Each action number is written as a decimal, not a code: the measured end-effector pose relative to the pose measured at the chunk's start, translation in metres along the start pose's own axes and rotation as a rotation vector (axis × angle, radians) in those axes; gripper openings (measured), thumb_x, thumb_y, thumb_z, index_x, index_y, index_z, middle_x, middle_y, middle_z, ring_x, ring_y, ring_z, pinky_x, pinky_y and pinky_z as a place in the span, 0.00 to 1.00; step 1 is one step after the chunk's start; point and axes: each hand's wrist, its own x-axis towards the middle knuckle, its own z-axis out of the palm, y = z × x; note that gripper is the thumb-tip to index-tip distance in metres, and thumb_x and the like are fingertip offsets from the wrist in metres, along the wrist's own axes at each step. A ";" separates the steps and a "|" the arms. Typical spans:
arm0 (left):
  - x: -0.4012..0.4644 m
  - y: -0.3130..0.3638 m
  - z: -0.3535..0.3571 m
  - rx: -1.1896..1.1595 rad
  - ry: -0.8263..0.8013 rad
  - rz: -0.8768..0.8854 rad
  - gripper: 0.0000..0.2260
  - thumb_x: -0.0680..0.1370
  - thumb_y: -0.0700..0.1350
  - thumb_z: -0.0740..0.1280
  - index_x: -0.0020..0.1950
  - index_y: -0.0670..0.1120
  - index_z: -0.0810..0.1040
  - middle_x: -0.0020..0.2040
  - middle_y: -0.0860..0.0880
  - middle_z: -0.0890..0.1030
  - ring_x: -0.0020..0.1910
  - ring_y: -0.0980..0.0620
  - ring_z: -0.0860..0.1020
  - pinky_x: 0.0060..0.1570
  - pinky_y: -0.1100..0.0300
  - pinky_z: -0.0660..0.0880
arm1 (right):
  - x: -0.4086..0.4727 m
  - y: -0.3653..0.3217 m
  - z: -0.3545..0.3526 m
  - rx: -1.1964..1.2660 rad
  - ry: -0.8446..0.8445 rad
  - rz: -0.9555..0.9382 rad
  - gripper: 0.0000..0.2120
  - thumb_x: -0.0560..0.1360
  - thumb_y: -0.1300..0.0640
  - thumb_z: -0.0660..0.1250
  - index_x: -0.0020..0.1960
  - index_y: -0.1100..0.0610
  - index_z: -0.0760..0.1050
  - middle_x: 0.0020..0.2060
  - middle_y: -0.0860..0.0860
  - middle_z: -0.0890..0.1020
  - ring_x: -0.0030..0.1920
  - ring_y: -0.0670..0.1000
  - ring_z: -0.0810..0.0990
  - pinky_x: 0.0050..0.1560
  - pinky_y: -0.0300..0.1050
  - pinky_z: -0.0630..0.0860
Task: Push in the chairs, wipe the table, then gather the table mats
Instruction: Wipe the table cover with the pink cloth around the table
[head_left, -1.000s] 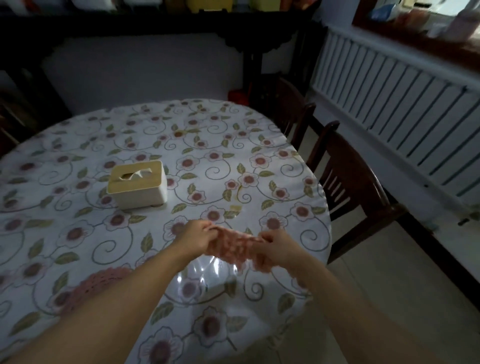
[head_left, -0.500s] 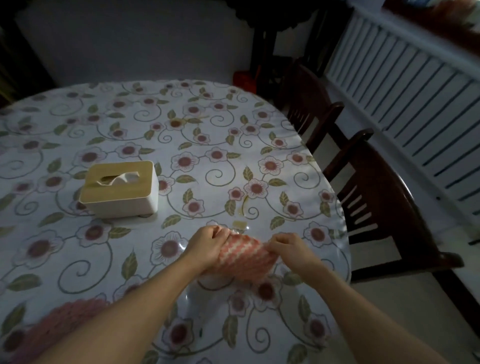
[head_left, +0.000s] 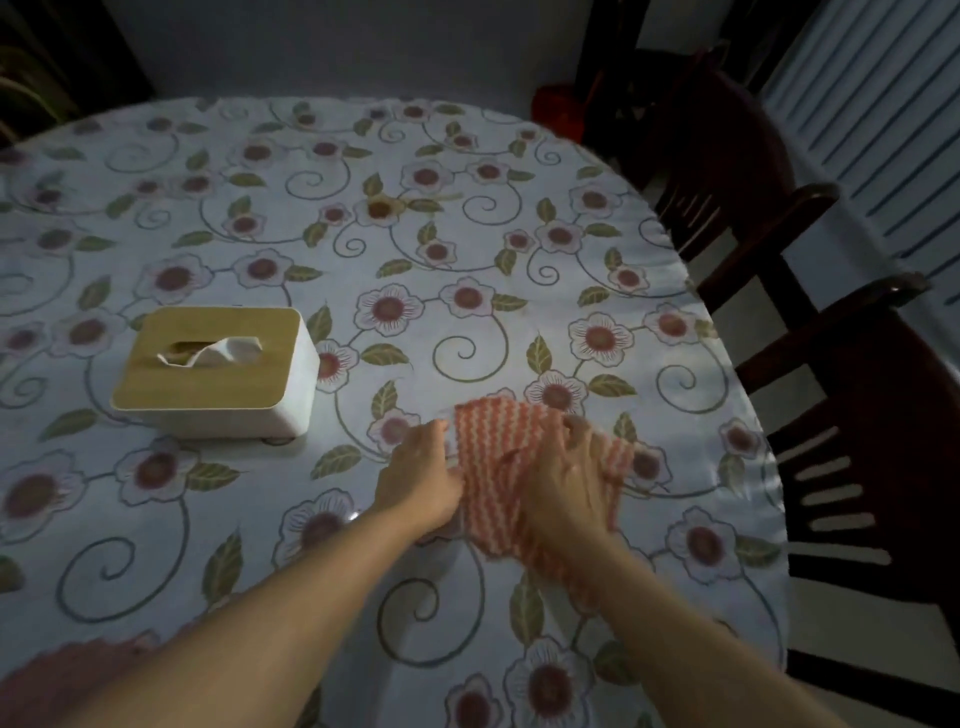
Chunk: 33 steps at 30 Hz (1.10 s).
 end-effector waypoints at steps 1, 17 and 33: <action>0.003 -0.004 0.004 0.037 0.018 0.017 0.23 0.79 0.44 0.59 0.73 0.48 0.58 0.72 0.45 0.62 0.66 0.43 0.68 0.60 0.50 0.69 | 0.004 0.006 0.011 0.068 -0.005 0.013 0.24 0.81 0.49 0.39 0.76 0.53 0.50 0.76 0.55 0.53 0.73 0.55 0.57 0.70 0.46 0.56; 0.070 -0.026 0.032 0.197 0.418 0.181 0.17 0.77 0.42 0.63 0.65 0.45 0.72 0.69 0.47 0.70 0.65 0.42 0.66 0.59 0.48 0.67 | 0.161 0.047 0.028 -0.479 0.127 -0.246 0.33 0.76 0.33 0.39 0.77 0.44 0.46 0.78 0.52 0.47 0.77 0.56 0.44 0.73 0.64 0.41; 0.046 0.020 0.076 0.292 0.336 0.259 0.22 0.75 0.43 0.63 0.69 0.44 0.67 0.71 0.42 0.66 0.67 0.39 0.64 0.63 0.42 0.68 | 0.138 0.152 -0.031 -0.503 0.221 -0.183 0.31 0.75 0.38 0.39 0.77 0.42 0.48 0.77 0.54 0.51 0.76 0.60 0.47 0.71 0.69 0.45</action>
